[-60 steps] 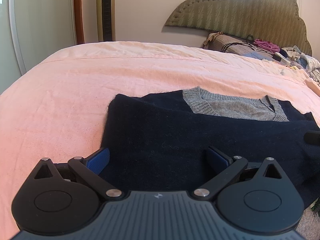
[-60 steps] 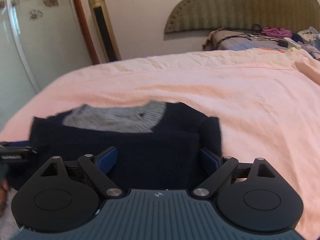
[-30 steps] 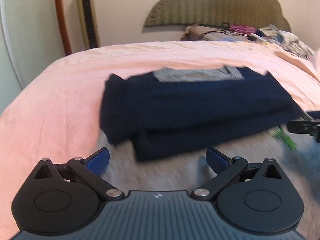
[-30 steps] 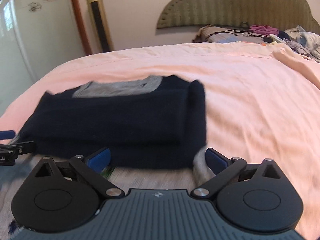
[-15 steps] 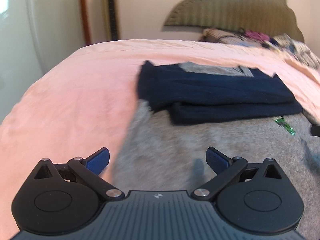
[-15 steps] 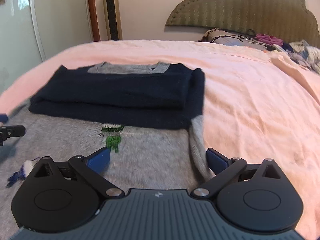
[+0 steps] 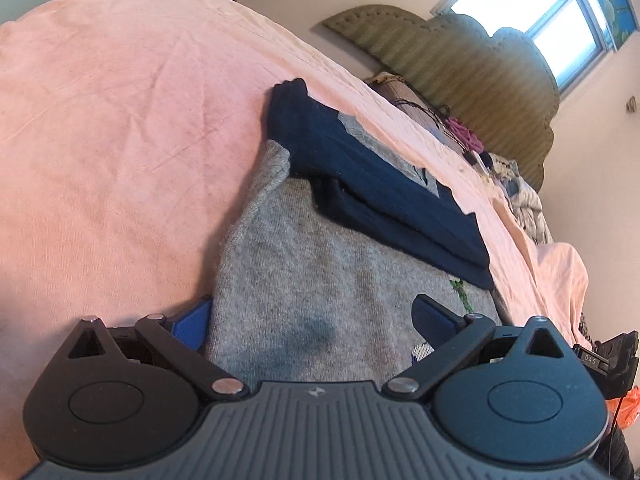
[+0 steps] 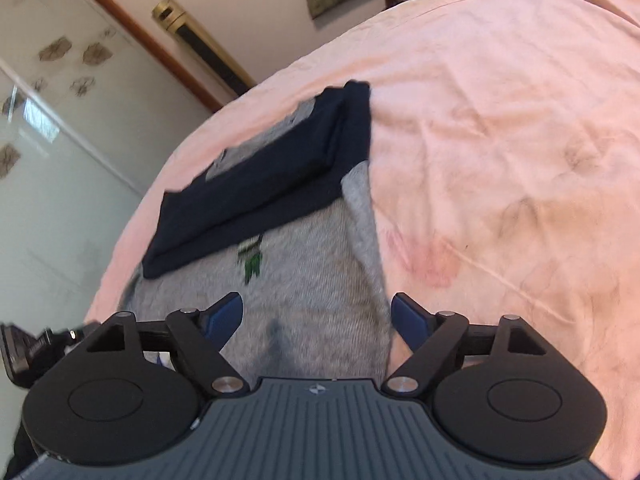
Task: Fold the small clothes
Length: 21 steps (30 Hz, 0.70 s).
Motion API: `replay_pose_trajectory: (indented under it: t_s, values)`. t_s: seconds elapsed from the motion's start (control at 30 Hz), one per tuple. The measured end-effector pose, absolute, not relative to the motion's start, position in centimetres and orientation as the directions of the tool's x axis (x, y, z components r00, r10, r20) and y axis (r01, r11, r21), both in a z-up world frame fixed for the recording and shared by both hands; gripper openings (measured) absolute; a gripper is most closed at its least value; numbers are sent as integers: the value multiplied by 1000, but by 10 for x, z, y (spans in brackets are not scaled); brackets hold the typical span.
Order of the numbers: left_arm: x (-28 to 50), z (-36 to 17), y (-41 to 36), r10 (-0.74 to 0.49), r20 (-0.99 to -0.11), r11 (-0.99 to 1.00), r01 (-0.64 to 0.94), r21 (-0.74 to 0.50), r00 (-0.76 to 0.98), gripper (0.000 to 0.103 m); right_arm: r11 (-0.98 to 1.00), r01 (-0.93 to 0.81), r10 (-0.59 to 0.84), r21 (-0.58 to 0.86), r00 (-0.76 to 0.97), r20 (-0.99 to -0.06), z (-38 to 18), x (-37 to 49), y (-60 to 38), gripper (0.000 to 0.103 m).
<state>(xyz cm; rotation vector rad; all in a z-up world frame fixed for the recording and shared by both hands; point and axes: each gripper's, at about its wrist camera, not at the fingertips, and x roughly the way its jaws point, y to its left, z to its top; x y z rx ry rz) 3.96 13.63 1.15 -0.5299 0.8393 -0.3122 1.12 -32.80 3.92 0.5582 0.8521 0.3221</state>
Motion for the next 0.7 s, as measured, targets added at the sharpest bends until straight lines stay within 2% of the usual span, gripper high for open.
replay_pose_trajectory:
  t_s: [0.07,0.13,0.17,0.2,0.27,0.3,0.43,0.63,0.67,0.7]
  values:
    - [40,12,135,-438,-635,843,45,-536,637,94,815,-54,478,577,626,-616,39,8,-327,75]
    - [42,14,133,-400,-656,868,33,-496,640,76,837,-51,448,545,636,-629,38,7,-326,49]
    - [42,14,133,-383,-664,876,26,-481,642,73,847,-43,435,530,631,-643,36,8,-326,20]
    - [42,15,134,-367,-672,885,19,-465,642,63,853,-33,422,521,629,-652,33,9,-327,14]
    - [44,15,131,-304,-705,919,3,-393,641,26,850,-49,432,525,635,-640,31,9,-330,14]
    - [46,14,130,-270,-729,936,-7,-352,629,3,853,-52,429,519,636,-641,32,8,-329,13]
    - [44,19,138,-223,-737,952,-19,-305,638,3,883,-53,382,466,656,-650,39,6,-335,8]
    - [38,16,140,-219,-728,956,-5,-292,649,4,819,36,411,573,660,-629,25,5,-368,8]
    - [35,17,141,-232,-724,952,-1,-305,650,4,803,37,428,594,658,-619,25,4,-368,16]
    - [31,18,141,-246,-724,946,-2,-323,645,5,784,35,452,620,653,-608,25,2,-369,32]
